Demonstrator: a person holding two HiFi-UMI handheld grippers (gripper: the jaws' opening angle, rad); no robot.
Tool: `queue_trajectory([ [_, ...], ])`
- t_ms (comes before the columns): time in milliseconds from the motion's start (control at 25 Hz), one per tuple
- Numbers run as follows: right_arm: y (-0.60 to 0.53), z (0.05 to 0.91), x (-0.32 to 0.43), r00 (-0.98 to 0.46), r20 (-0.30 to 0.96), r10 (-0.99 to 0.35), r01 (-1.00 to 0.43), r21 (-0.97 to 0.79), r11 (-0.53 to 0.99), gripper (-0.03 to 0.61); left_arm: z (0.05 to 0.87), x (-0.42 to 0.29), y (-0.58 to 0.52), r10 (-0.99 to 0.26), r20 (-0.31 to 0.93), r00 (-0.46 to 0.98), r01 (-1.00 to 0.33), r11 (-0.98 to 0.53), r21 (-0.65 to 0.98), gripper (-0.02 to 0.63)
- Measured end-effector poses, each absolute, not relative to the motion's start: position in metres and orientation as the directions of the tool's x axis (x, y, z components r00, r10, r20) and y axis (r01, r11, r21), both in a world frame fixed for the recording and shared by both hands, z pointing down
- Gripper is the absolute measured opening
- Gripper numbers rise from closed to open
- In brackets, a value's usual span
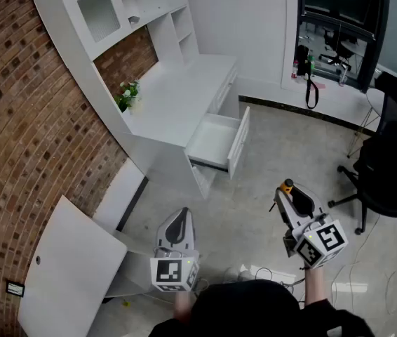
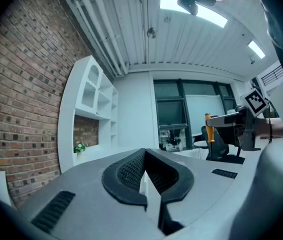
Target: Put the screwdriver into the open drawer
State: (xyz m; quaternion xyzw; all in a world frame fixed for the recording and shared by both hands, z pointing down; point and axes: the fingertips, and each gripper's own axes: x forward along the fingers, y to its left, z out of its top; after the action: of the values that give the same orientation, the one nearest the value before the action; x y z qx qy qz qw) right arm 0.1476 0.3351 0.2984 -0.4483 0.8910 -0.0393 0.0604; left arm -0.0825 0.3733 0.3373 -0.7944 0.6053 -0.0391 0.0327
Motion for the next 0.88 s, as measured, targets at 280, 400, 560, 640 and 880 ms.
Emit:
queue_trajectory([
  [280,0.336,0.300,0.155,-0.596,-0.072,-0.800,-0.789,-0.134,0.600,0.112,0.338,-0.075,0.374,-0.963,0.024,0.268,-0.959,-0.270,-0.090,0.009],
  [400,0.336,0.301,0.160,-0.597,-0.071,-0.799,-0.788,-0.136,0.600,0.112,0.339,-0.071,0.375,-0.964,0.030,0.264,-0.960,-0.266,-0.084,0.009],
  [560,0.335,0.301,0.169,-0.599,-0.071,-0.798,-0.786,-0.140,0.603,0.112,0.341,-0.062,0.375,-0.965,0.040,0.260,-0.961,-0.263,-0.090,0.009],
  [640,0.334,0.303,0.175,-0.601,-0.069,-0.796,-0.784,-0.143,0.605,0.112,0.342,-0.056,0.376,-0.966,0.043,0.256,-0.962,-0.259,-0.088,0.009],
  [880,0.330,0.307,0.190,-0.604,-0.071,-0.794,-0.780,-0.152,0.607,0.112,0.346,-0.040,0.380,-0.966,0.050,0.252,-0.963,-0.256,-0.090,0.009],
])
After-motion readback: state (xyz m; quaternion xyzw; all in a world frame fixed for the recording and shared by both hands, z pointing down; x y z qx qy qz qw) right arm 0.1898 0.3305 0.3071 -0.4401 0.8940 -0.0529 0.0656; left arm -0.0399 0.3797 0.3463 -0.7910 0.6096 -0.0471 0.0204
